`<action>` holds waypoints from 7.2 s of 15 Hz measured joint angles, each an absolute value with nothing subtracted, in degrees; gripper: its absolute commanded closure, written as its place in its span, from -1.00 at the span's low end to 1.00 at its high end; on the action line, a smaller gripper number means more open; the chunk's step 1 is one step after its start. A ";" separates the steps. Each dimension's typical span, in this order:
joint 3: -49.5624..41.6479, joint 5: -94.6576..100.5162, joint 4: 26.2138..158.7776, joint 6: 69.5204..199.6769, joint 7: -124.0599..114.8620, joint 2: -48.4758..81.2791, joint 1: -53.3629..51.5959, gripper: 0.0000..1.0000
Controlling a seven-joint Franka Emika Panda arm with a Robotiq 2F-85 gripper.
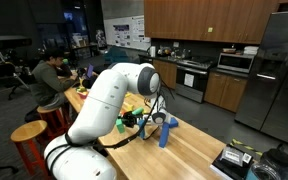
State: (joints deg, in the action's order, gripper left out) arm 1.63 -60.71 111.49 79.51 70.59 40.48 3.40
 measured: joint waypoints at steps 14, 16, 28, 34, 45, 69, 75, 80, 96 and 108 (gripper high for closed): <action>1.04 -61.02 111.15 79.36 70.50 41.27 3.86 0.62; 0.90 -61.06 110.58 79.03 69.69 42.07 4.27 0.62; 0.40 -63.00 105.56 73.71 63.25 47.07 6.87 0.62; 0.35 -63.15 105.52 73.71 63.11 47.13 6.87 0.62; 0.22 -63.15 103.08 70.59 63.15 49.01 7.90 0.62; -0.27 -63.37 99.20 64.46 62.74 52.49 9.32 -1.00; -0.50 -63.37 98.80 64.80 62.74 52.49 9.32 -1.00; -0.51 -63.37 98.78 64.83 62.74 52.49 9.32 -1.00; -0.47 -63.36 98.79 64.56 62.60 52.37 9.10 -1.00; -0.76 -63.33 98.56 80.72 58.87 49.39 5.02 -1.00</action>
State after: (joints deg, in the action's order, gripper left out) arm -0.76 -63.33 98.56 80.72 58.87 49.39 5.02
